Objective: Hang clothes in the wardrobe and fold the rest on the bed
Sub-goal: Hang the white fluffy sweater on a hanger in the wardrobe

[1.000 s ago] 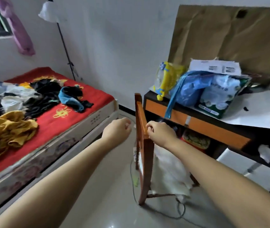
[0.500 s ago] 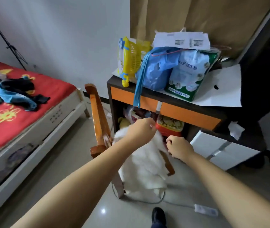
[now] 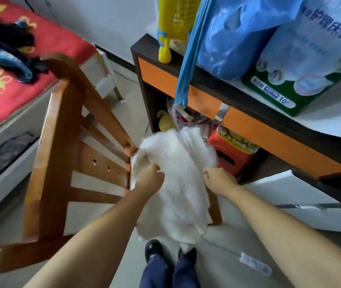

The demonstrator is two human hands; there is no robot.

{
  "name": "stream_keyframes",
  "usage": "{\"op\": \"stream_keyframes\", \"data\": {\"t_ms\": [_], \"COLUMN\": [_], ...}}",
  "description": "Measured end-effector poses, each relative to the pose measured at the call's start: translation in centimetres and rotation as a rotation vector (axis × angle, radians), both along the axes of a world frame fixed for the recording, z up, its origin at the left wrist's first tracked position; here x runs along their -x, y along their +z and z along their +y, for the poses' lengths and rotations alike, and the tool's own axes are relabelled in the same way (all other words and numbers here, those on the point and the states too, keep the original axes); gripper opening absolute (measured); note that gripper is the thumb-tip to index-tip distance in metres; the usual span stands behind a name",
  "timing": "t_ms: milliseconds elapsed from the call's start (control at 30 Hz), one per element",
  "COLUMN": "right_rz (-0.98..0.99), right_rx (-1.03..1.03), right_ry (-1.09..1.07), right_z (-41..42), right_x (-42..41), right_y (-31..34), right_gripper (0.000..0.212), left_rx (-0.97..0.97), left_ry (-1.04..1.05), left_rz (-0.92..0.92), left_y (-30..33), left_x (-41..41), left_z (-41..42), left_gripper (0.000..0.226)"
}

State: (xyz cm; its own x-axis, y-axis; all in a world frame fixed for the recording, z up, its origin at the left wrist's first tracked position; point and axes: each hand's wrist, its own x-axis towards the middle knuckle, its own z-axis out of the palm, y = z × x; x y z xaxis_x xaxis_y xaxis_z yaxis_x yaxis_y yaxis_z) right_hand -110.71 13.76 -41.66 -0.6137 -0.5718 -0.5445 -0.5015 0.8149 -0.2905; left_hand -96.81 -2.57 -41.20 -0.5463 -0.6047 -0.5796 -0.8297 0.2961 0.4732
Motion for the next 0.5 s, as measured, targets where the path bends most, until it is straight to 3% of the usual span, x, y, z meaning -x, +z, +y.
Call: {"op": "stream_keyframes", "data": {"t_ms": [133, 300, 400, 500], "right_rz": [-0.064, -0.07, -0.104, -0.154], "right_rx": [-0.023, 0.009, 0.109, 0.197], "right_ry": [0.015, -0.038, -0.163, -0.385], "right_z": [-3.0, -6.9, -9.4, -11.5], "right_x": [2.5, 5.3, 6.2, 5.7], "right_y": [-6.3, -14.7, -18.8, -21.9], "right_gripper": [0.03, 0.048, 0.062, 0.09], "left_rx": [0.045, 0.254, 0.387, 0.279], "left_ry": [0.033, -0.128, -0.228, 0.085], "left_rz": [-0.048, -0.052, -0.095, -0.209], "left_y": [-6.6, -14.4, -18.6, -22.2], "left_x": [1.5, 5.8, 8.3, 9.7], "left_z": [-2.9, -7.9, -10.5, -12.1], "left_gripper": [0.043, 0.039, 0.05, 0.077]}}
